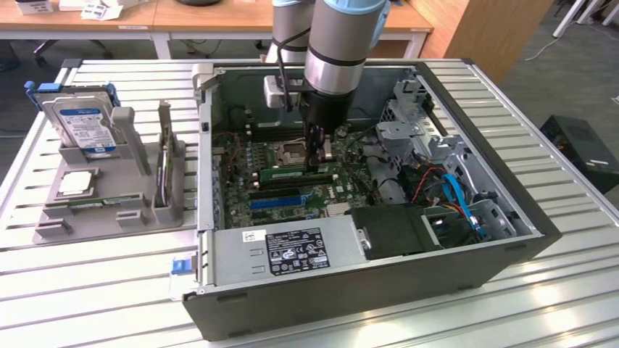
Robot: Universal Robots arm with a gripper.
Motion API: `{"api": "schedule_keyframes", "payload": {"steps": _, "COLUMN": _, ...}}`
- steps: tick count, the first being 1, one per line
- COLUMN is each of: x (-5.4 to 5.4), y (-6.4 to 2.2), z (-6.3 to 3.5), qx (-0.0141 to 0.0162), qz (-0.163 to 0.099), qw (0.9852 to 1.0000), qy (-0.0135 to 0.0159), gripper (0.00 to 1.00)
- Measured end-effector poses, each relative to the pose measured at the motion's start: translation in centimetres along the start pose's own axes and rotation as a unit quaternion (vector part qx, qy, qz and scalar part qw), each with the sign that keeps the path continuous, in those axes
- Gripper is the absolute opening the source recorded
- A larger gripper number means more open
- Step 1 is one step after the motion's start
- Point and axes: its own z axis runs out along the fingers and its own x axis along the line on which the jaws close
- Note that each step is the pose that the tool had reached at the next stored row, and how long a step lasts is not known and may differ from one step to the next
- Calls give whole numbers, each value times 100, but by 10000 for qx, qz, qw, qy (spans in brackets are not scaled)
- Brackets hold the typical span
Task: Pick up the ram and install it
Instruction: 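Insert the ram into the slot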
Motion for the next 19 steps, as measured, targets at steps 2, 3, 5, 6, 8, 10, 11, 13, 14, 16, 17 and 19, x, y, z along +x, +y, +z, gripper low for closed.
{"api": "schedule_keyframes", "payload": {"steps": 2, "x": -3, "y": 1, "z": 1, "qx": 0, "qz": 0, "qw": 10000, "qy": -1, "gripper": 12}}
{"api": "schedule_keyframes", "payload": {"steps": 3, "x": -7, "y": 2, "z": 1, "qx": 0, "qz": 2, "qw": 10000, "qy": -1, "gripper": 12}}
{"api": "schedule_keyframes", "payload": {"steps": 5, "x": -10, "y": 2, "z": 0, "qx": 0, "qz": 0, "qw": 10000, "qy": 0, "gripper": 12}}
{"api": "schedule_keyframes", "payload": {"steps": 6, "x": -10, "y": 2, "z": 0, "qx": 0, "qz": 0, "qw": 10000, "qy": 0, "gripper": 12}}
{"api": "schedule_keyframes", "payload": {"steps": 8, "x": -10, "y": 1, "z": 1, "qx": 0, "qz": 0, "qw": 10000, "qy": 0, "gripper": 12}}
{"api": "schedule_keyframes", "payload": {"steps": 10, "x": -11, "y": 1, "z": 12, "qx": 2, "qz": 0, "qw": 10000, "qy": 0, "gripper": 12}}
{"api": "schedule_keyframes", "payload": {"steps": 11, "x": -10, "y": 1, "z": 17, "qx": 2, "qz": 0, "qw": 10000, "qy": 0, "gripper": 12}}
{"api": "schedule_keyframes", "payload": {"steps": 13, "x": -10, "y": 1, "z": 26, "qx": 4, "qz": 0, "qw": 10000, "qy": 0, "gripper": 12}}
{"api": "schedule_keyframes", "payload": {"steps": 14, "x": -10, "y": 1, "z": 31, "qx": 5, "qz": 0, "qw": 10000, "qy": 0, "gripper": 12}}
{"api": "schedule_keyframes", "payload": {"steps": 16, "x": -10, "y": 0, "z": 43, "qx": 6, "qz": 0, "qw": 10000, "qy": 0, "gripper": 12}}
{"api": "schedule_keyframes", "payload": {"steps": 17, "x": -10, "y": 0, "z": 48, "qx": 7, "qz": 0, "qw": 10000, "qy": 0, "gripper": 12}}
{"api": "schedule_keyframes", "payload": {"steps": 19, "x": -10, "y": 0, "z": 56, "qx": 8, "qz": 1, "qw": 10000, "qy": 1, "gripper": 12}}
